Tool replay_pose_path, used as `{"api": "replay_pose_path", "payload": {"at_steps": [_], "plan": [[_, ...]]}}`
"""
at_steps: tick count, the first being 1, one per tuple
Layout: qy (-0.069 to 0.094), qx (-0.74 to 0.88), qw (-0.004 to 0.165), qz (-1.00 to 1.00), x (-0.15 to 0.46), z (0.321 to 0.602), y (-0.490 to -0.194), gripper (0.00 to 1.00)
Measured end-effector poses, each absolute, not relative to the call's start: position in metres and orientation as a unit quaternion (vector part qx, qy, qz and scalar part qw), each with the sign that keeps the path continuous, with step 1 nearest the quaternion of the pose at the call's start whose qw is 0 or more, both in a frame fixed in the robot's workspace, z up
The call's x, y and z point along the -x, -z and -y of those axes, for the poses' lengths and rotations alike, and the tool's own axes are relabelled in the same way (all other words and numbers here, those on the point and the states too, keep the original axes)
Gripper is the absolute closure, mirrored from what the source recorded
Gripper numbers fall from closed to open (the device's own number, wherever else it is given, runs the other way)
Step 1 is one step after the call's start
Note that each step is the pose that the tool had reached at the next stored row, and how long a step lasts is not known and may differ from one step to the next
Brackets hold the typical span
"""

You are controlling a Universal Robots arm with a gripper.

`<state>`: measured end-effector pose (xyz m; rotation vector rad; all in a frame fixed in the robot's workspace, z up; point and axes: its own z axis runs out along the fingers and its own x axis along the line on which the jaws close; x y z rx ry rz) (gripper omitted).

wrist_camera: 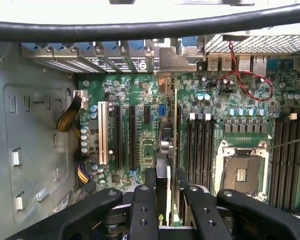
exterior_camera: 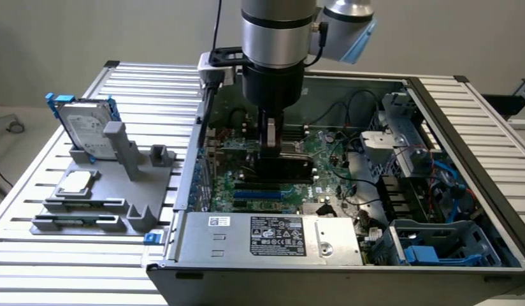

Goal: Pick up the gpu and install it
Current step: 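Insert the gpu into the slot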

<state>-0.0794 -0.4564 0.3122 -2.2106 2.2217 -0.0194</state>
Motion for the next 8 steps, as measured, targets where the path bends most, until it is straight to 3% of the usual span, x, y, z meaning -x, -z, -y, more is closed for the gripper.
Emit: {"api": "replay_pose_path", "payload": {"at_steps": [8], "plan": [[0.007, 0.706, 0.005, -0.708, 0.0829, 0.4576, -0.3069, 0.74]]}}
